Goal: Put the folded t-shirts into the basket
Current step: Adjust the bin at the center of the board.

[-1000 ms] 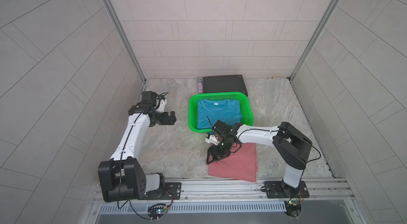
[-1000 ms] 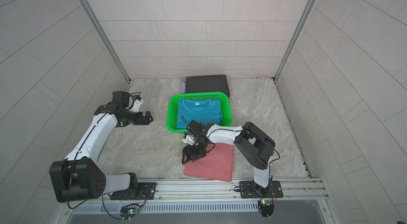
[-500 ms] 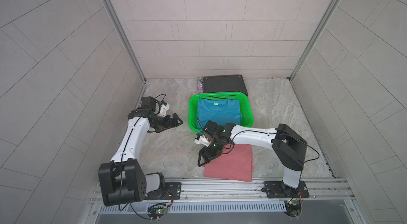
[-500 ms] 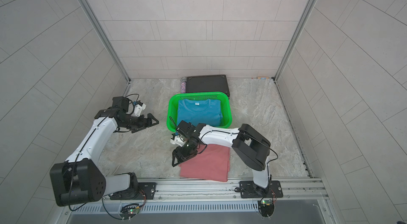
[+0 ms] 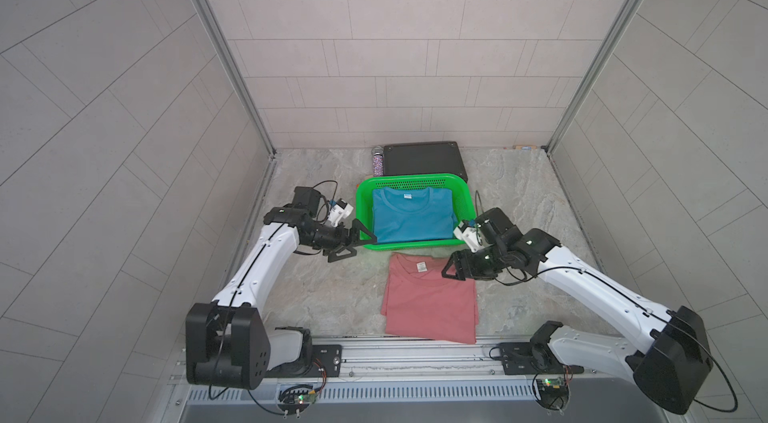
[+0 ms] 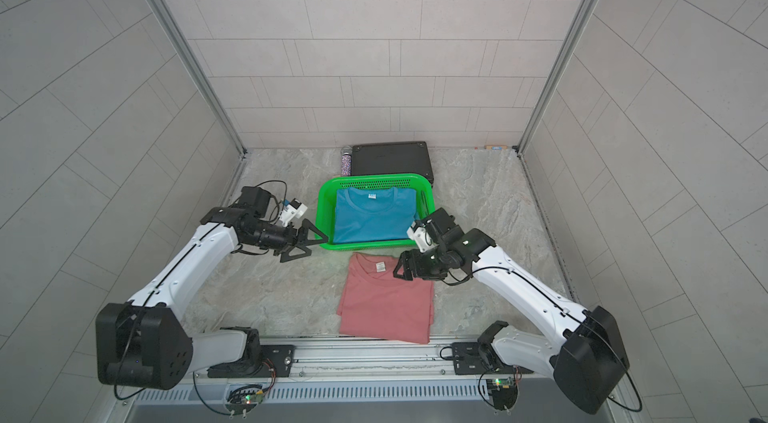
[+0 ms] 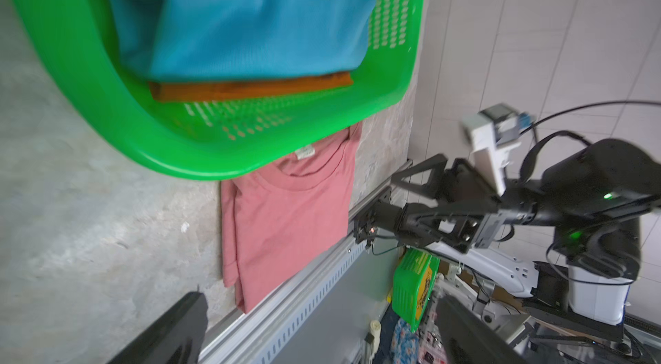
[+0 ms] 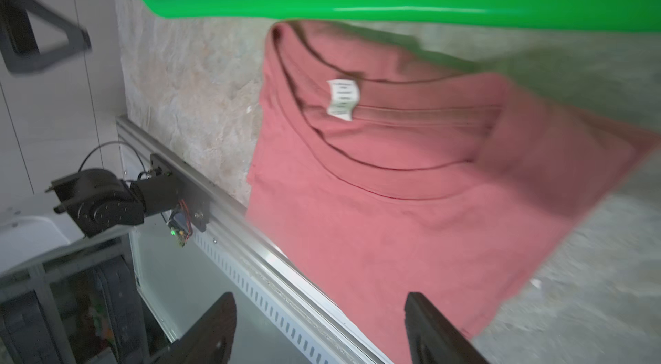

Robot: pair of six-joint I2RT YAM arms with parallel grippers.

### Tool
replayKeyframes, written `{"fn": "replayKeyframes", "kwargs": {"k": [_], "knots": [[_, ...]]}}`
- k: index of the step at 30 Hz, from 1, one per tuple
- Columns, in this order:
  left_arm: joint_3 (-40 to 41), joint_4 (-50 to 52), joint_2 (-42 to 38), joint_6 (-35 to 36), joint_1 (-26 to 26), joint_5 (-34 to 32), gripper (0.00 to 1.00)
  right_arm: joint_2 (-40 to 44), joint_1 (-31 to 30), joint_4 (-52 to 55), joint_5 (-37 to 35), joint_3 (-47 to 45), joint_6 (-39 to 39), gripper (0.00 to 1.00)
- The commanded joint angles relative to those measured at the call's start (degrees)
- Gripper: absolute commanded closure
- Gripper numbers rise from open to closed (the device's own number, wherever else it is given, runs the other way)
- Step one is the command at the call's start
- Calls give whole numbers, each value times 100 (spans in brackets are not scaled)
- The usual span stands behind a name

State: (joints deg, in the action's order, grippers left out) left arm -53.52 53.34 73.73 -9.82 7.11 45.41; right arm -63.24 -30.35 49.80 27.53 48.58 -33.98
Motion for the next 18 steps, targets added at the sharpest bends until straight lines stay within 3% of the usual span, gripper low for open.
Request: {"fn": "replayKeyframes", "kwargs": {"k": [1, 5, 8, 15, 18], "knots": [[319, -2, 92, -475, 335, -261, 0, 328, 688, 667, -152, -431, -135, 23], [591, -405, 275, -533, 837, 62, 0, 571, 1098, 555, -270, -1028, -457, 23], [860, -1038, 373, -807, 1381, -506, 0, 670, 1228, 475, -835, -1330, -799, 24], [1400, -2167, 612, -1051, 1512, -669, 0, 561, 1235, -711, -10, -1966, -1355, 24], [1479, -2415, 748, -1038, 1600, -950, 3, 620, 1056, -1119, -3, -2221, -1582, 25]]}}
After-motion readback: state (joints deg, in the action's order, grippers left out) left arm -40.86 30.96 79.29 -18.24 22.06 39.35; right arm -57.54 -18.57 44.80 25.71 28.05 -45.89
